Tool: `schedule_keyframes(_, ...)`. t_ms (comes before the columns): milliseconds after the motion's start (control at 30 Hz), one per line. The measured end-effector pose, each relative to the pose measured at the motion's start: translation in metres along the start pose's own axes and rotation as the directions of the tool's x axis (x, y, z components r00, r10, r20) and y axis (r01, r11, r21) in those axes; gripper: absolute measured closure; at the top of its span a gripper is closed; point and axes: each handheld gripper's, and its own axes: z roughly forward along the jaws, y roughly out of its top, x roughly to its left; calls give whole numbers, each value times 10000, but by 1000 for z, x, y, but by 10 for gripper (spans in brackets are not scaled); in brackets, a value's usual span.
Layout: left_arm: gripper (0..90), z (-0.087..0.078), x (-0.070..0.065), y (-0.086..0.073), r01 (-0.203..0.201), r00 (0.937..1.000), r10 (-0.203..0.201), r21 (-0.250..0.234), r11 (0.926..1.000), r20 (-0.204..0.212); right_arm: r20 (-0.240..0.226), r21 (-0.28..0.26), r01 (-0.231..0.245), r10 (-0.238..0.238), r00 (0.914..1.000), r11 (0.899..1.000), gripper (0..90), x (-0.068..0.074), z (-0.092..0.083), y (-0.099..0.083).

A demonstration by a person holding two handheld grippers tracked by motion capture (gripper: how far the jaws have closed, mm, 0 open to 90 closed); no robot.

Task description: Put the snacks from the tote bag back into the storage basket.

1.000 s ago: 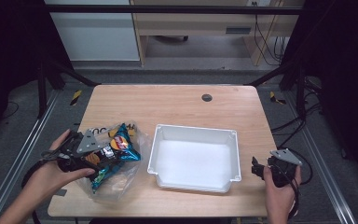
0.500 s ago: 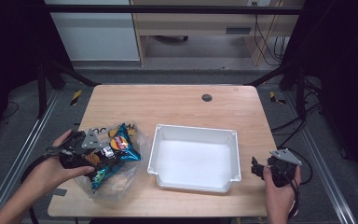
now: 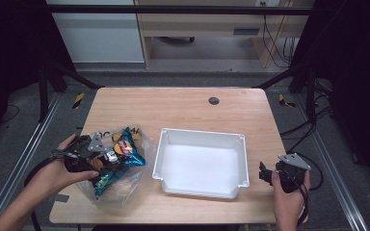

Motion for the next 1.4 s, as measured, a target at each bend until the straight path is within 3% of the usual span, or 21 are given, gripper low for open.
schedule_keyframes(533, 43, 30, -1, 4, -8, 9994, -2, 304, 9995, 341, -19, 18, 67, -67, 10000, 10000, 56, 1, 0, 0)
schedule_keyframes(700, 50, 42, 3, 8, 158, 9988, -176, 390, 9991, 449, -54, 23, 153, -152, 9999, 9999, 56, 3, 1, 1)
schedule_keyframes(967, 49, 52, 8, 10, 248, 9971, -284, 509, 9984, 709, -103, 18, 143, -143, 9998, 9999, 56, 3, 1, 1)
schedule_keyframes(1400, 67, 71, 5, 12, 246, 9949, -303, 605, 9979, 965, -154, 89, 210, -208, 9997, 9997, 56, 4, 2, 1)
